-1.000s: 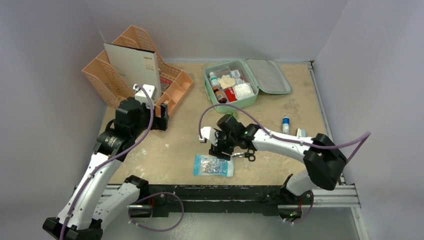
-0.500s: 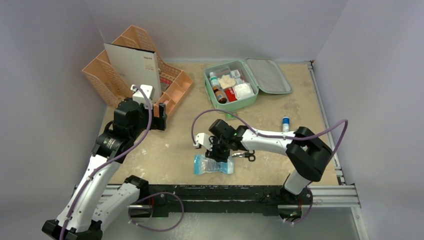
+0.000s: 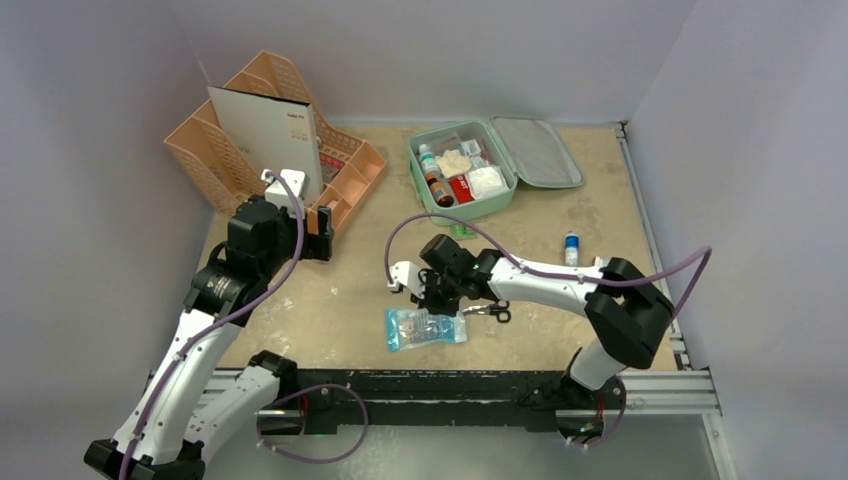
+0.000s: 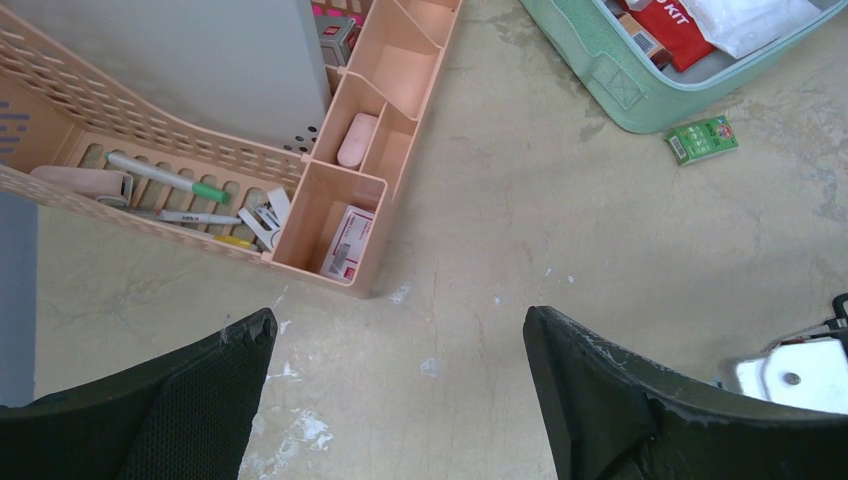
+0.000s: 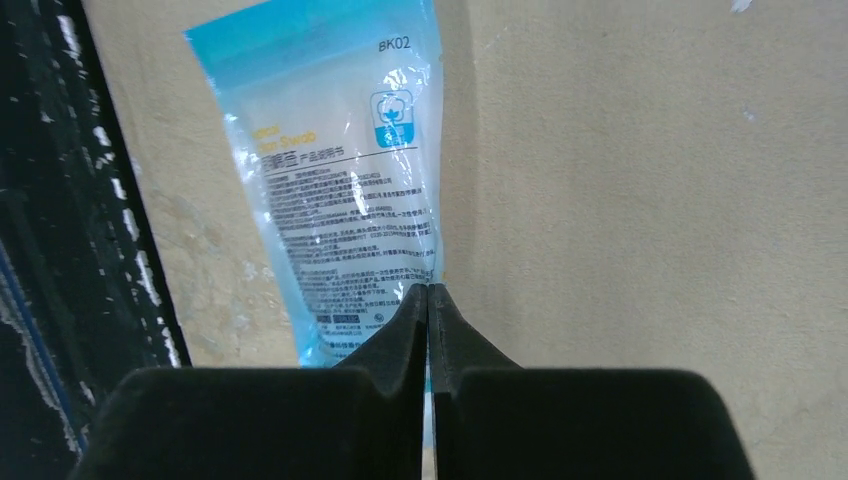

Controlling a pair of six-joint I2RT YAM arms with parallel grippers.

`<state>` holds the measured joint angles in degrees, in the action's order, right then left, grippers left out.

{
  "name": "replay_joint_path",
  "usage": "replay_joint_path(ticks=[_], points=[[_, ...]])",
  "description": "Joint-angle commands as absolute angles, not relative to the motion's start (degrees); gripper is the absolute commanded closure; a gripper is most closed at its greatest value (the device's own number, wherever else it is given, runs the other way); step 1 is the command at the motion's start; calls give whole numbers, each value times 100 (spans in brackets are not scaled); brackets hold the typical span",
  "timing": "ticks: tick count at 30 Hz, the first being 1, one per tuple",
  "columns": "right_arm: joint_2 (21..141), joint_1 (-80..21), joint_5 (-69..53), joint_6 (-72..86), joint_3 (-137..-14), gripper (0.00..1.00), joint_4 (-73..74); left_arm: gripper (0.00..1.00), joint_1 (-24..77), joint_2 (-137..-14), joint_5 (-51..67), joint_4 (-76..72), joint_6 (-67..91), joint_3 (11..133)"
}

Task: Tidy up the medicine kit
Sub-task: Pick up the medical item at the center of the board, then place the medical item at the medicine box.

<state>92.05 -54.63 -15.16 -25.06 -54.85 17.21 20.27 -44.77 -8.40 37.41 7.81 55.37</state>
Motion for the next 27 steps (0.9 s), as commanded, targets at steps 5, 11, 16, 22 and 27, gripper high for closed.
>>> replay_joint_path(ticks=[5,11,16,22,27], points=[[8520,-5206,-1890,-1927,-5603,100,1393,7,1995,-4421,-905,3595,712,5493],[7959,-4543,-1696,-1350,-5538,100,945,7,1993,-4437,-821,3595,725,5488],[7497,-3973,-1052,-752,-5616,100,442,7,1995,-4438,-802,3586,725,5484],[7618,-3251,-577,-60,-6161,100,329,7,1995,-4432,-791,3588,721,5482],[8018,-2622,-617,678,-6669,100,102,7,1995,-4476,-703,3584,732,5482]])
